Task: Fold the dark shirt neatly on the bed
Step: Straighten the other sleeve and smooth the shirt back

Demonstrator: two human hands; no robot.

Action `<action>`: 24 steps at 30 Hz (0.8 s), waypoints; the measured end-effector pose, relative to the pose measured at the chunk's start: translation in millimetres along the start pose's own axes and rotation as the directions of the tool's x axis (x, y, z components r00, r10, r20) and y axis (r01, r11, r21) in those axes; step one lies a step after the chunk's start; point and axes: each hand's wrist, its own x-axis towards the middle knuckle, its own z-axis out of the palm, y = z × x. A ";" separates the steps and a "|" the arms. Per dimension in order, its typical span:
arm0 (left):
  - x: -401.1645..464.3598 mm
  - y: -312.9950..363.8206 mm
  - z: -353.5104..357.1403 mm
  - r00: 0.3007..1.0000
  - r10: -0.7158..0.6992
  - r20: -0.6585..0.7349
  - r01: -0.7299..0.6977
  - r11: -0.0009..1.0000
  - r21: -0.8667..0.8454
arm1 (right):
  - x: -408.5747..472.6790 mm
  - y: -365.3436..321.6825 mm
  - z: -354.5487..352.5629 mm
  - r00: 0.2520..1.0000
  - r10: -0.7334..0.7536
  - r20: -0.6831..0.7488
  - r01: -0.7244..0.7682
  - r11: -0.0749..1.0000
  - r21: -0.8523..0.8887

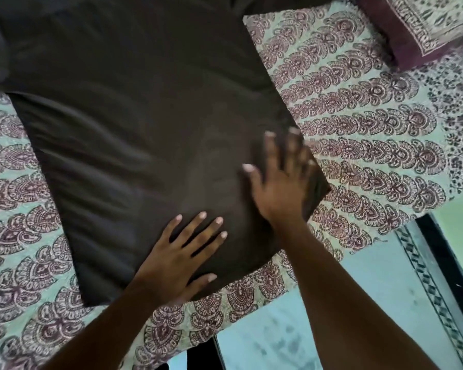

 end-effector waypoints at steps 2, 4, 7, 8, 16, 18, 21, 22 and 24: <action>-0.9 -0.3 1.3 1.000 -0.008 -0.001 0.008 1.000 0.013 | -5.6 -43.4 11.5 0.962 -0.256 0.101 0.256 0.967 0.009; -3.5 0.3 0.8 1.000 -0.023 0.002 0.023 1.000 0.007 | -19.6 -59.8 22.5 0.921 -0.335 0.200 0.333 0.942 0.045; -20.2 3.5 2.9 0.983 -0.184 -0.017 0.184 0.983 -0.014 | -44.6 -21.7 24.8 0.977 -0.134 0.168 0.138 0.990 -0.009; -30.7 6.8 4.0 0.957 -0.290 -0.026 0.289 0.957 -0.037 | -52.1 0.0 19.9 0.990 -0.037 0.135 0.041 0.999 -0.029; -103.1 54.3 6.5 0.761 -0.649 -0.015 0.629 0.743 -0.227 | -71.9 51.8 -6.9 0.937 0.339 0.089 -0.341 0.940 0.002; -85.7 39.0 -3.6 0.694 -0.718 -0.049 0.681 0.677 -0.278 | -52.8 27.5 -8.5 0.982 0.179 0.060 -0.182 0.982 0.054; -59.3 -6.0 -6.6 0.615 -0.787 -0.045 0.743 0.598 -0.301 | -33.2 1.0 0.8 0.982 -0.107 0.156 0.104 0.994 0.023; -57.6 -19.0 -4.0 0.622 -0.782 -0.046 0.744 0.609 -0.275 | -32.5 1.5 4.3 0.971 -0.127 0.201 0.129 0.992 0.003; -68.6 -31.6 4.8 0.645 -0.763 -0.032 0.739 0.634 -0.228 | -43.8 14.1 6.0 0.968 -0.081 0.238 0.086 0.996 -0.013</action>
